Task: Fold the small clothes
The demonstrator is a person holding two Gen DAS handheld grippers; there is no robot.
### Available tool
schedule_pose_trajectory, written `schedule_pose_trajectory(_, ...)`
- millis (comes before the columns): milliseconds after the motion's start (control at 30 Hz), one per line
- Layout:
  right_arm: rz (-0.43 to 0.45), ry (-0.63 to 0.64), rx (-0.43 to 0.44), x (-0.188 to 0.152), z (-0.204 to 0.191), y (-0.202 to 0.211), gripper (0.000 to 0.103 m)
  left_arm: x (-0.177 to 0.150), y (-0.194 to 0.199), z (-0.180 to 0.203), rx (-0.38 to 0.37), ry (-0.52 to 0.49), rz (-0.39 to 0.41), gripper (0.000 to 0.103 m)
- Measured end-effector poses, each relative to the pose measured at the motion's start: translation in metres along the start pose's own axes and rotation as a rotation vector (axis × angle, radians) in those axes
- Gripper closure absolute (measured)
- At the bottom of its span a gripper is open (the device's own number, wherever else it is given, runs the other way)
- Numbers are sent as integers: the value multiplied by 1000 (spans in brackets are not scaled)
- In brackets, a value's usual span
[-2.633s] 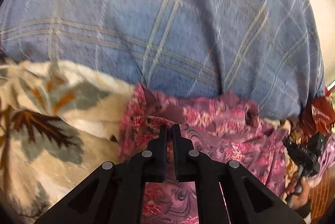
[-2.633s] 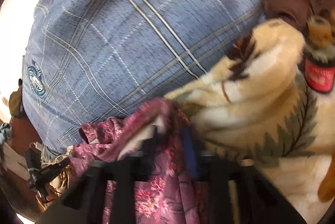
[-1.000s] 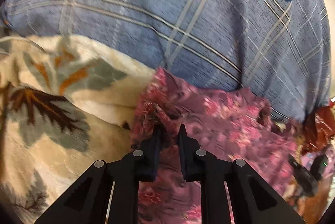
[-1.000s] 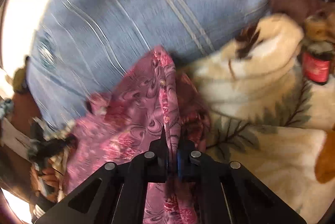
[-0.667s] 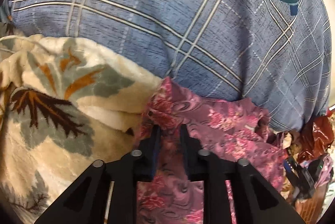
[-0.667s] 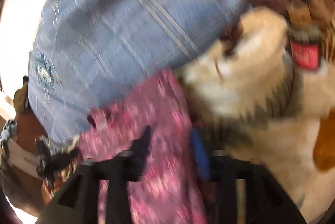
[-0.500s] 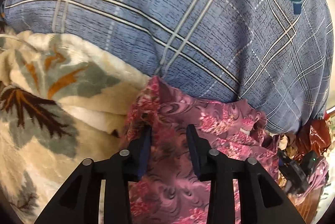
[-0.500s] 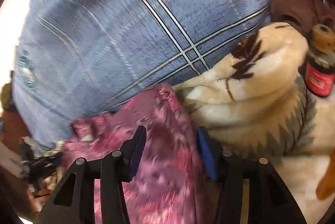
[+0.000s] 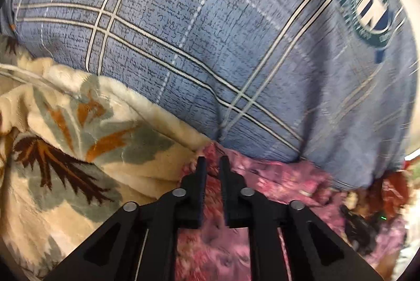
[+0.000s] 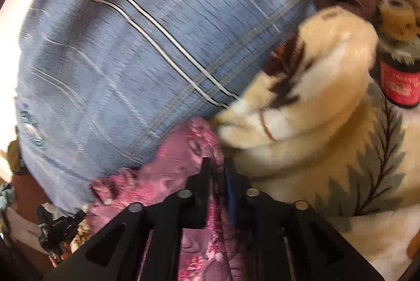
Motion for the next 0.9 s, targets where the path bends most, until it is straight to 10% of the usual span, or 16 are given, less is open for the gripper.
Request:
schedule_pose_trajectory(100,10,23,9,8,-1,9,57,-6,4,-8,-8,-1,-50,53)
schedule_pose_trajectory(233,-28,68,-46,13,-4,-2,55,-21,-16,-12,28,-13,-116,48)
schedule_pose_trajectory(300,-46,89,-76,13,-14,-18,62,-33,-28,-11,58,-41,-147,67)
schedule_pose_trajectory(367,-58,136,-72,11,-27,-27,98,-38,-36,-1,124,-137,-98,88)
schedule_pose_trajectory(400,-54,171,-70,13,-38,-29,98,-37,-30,5,113,-156,-63,99)
schedule_pose_trajectory(500,62,191,-18,27,-56,-8,98,-23,0,21,-20,-109,24,99)
schedule_pose_trajectory(600,163,85,37,40,-48,7,99,-2,8,26,-1,-112,120,98)
schedule_pose_trajectory(767,-19,16,-74,25,-18,-42,95,1,-41,6,163,-82,22,96)
schedule_pose_trajectory(900,5,-6,-60,15,-27,-11,84,-3,-7,-1,74,-24,-17,90)
Point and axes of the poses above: each gripper's, at about its wrist camera, not at the fingertips, and y roughly against the way its jaws point, z to its right, x to its top, the point moved 8 cm from there along -y, roughly the way its jaws point, and after that the axes turned 14 degrees about y, right-handed, at the moved point
